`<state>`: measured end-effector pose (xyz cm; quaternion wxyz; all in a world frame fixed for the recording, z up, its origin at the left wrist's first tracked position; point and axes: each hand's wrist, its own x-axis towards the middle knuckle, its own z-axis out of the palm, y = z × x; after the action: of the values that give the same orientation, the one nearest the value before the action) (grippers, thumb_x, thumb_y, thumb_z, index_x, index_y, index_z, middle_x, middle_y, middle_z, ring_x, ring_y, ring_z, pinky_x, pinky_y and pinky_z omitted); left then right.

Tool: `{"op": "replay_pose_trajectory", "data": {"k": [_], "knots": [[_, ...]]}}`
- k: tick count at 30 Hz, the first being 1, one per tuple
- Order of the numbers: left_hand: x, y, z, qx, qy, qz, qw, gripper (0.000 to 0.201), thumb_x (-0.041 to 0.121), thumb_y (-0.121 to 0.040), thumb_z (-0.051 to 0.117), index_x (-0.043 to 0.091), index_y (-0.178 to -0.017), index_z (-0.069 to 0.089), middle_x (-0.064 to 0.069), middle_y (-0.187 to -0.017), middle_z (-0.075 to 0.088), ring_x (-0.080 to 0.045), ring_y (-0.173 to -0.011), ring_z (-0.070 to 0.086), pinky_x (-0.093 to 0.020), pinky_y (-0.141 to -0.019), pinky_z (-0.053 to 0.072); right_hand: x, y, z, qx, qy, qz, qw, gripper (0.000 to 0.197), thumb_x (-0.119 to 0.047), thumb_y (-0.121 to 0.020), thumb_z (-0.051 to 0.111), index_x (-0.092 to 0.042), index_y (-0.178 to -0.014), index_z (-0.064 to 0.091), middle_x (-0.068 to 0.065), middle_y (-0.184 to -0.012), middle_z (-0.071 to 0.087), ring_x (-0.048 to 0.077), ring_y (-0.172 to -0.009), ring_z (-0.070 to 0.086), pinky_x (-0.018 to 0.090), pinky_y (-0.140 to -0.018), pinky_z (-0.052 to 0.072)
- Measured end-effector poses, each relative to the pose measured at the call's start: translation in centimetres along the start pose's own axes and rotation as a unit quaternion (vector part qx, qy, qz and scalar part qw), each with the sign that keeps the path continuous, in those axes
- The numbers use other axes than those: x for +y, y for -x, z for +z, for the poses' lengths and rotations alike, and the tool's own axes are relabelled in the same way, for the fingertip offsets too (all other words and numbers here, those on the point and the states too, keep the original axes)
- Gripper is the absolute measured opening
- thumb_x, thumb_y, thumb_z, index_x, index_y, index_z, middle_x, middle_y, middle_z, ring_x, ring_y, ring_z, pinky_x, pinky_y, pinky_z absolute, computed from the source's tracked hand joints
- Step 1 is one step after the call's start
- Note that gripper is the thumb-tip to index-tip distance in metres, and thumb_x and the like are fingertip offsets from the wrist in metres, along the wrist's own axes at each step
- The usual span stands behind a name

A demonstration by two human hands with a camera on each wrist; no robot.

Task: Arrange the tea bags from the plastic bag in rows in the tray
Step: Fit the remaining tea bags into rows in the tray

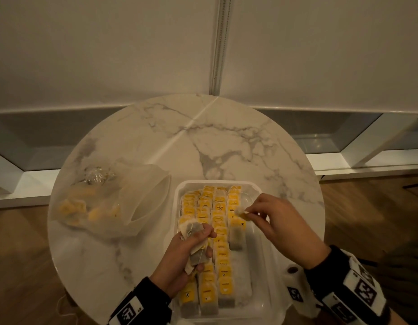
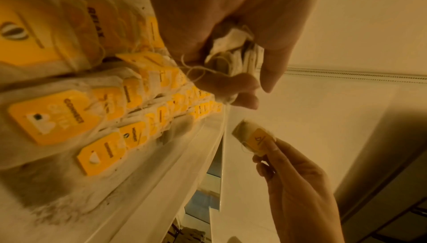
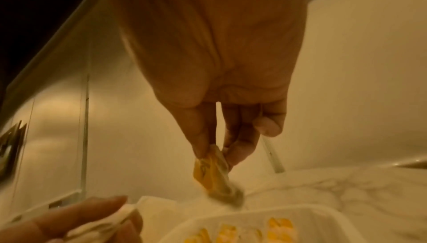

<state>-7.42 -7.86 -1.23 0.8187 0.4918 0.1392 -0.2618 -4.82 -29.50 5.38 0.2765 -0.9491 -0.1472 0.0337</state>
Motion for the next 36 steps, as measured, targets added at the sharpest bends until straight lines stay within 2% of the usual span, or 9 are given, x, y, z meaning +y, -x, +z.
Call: {"op": "replay_pose_trajectory", "data": {"k": [4, 7, 13, 16, 19, 26, 30, 33, 36], "knots": [[0.0, 0.1, 0.1, -0.005, 0.001, -0.004, 1.000, 0.031, 0.024, -0.085, 0.072, 0.001, -0.102, 0.060, -0.007, -0.080, 0.063, -0.013, -0.051, 0.055, -0.019, -0.034, 0.033, -0.3, 0.4, 0.2, -0.085, 0.004, 0.012, 0.996, 0.017, -0.026, -0.096, 0.060, -0.022, -0.099, 0.076, -0.010, -0.088, 0.064, 0.008, -0.081, 0.057, 0.022, -0.075, 0.043], [0.1, 0.2, 0.3, -0.005, -0.002, -0.001, 1.000, 0.028, 0.024, -0.082, 0.066, 0.003, -0.100, 0.062, -0.007, -0.086, 0.064, -0.014, -0.054, 0.055, -0.019, -0.034, 0.032, -0.3, 0.4, 0.4, -0.072, 0.048, 0.021, 0.996, 0.019, -0.028, -0.097, 0.058, -0.024, -0.103, 0.075, -0.011, -0.090, 0.063, 0.008, -0.083, 0.057, 0.022, -0.075, 0.043], [-0.1, 0.1, 0.3, -0.024, -0.023, 0.006, 0.999, 0.037, 0.029, -0.071, 0.082, 0.008, -0.098, 0.069, -0.013, -0.091, 0.066, -0.017, -0.055, 0.057, -0.019, -0.034, 0.034, -1.0, 0.6, 0.5, -0.104, -0.065, 0.025, 0.992, 0.013, -0.025, -0.091, 0.068, -0.023, -0.100, 0.077, -0.021, -0.080, 0.065, -0.006, -0.076, 0.060, 0.009, -0.072, 0.044], [0.0, 0.2, 0.6, -0.042, -0.072, 0.015, 0.996, 0.049, 0.036, -0.063, 0.082, 0.008, -0.102, 0.070, -0.012, -0.076, 0.063, -0.015, -0.053, 0.058, -0.020, -0.035, 0.036, -1.2, 0.6, 0.6, -0.115, -0.115, 0.026, 0.986, 0.011, -0.024, -0.089, 0.071, -0.023, -0.098, 0.078, -0.017, -0.078, 0.069, -0.001, -0.076, 0.063, 0.012, -0.070, 0.045], [0.2, 0.2, 0.8, -0.065, -0.108, 0.019, 0.992, 0.042, 0.030, -0.069, 0.080, 0.008, -0.102, 0.068, -0.008, -0.066, 0.063, -0.014, -0.051, 0.058, -0.020, -0.036, 0.039, -1.6, 0.6, 0.6, -0.131, -0.194, 0.030, 0.972, 0.011, -0.021, -0.089, 0.072, -0.021, -0.097, 0.078, -0.017, -0.074, 0.069, 0.000, -0.071, 0.063, 0.012, -0.067, 0.044], [0.0, 0.3, 0.9, -0.067, -0.118, 0.025, 0.990, 0.021, 0.024, -0.078, 0.074, 0.008, -0.090, 0.069, -0.010, -0.062, 0.060, -0.016, -0.049, 0.056, -0.020, -0.037, 0.038, -0.9, 0.6, 1.4, -0.087, -0.253, 0.073, 0.961, 0.010, -0.021, -0.085, 0.076, -0.018, -0.095, 0.077, -0.004, -0.079, 0.072, 0.009, -0.071, 0.065, 0.029, -0.072, 0.055], [0.0, 0.3, 0.8, -0.059, -0.111, 0.021, 0.992, 0.026, 0.026, -0.075, 0.076, 0.009, -0.092, 0.068, -0.010, -0.063, 0.061, -0.016, -0.049, 0.057, -0.020, -0.037, 0.039, -0.6, 0.8, 1.7, -0.099, -0.243, 0.075, 0.962, 0.005, -0.020, -0.085, 0.076, -0.015, -0.086, 0.077, -0.003, -0.077, 0.071, 0.003, -0.067, 0.060, 0.021, -0.064, 0.047], [-0.2, 0.1, 0.7, -0.050, -0.105, 0.014, 0.993, 0.036, 0.035, -0.069, 0.079, 0.010, -0.094, 0.069, -0.012, -0.066, 0.060, -0.017, -0.051, 0.057, -0.021, -0.037, 0.039, -0.2, 0.6, 1.4, -0.047, -0.220, 0.075, 0.971, 0.004, -0.020, -0.085, 0.075, -0.021, -0.081, 0.076, -0.010, -0.078, 0.072, 0.003, -0.073, 0.063, 0.024, -0.065, 0.047], [-0.4, 0.0, 0.3, -0.034, -0.083, 0.017, 0.996, 0.033, 0.030, -0.075, 0.075, 0.007, -0.098, 0.070, -0.011, -0.087, 0.069, -0.017, -0.055, 0.056, -0.021, -0.037, 0.037, 0.3, 0.3, 0.9, -0.040, -0.207, 0.074, 0.975, 0.004, -0.021, -0.085, 0.075, -0.022, -0.081, 0.076, -0.011, -0.079, 0.073, 0.005, -0.075, 0.065, 0.023, -0.065, 0.049]]}}
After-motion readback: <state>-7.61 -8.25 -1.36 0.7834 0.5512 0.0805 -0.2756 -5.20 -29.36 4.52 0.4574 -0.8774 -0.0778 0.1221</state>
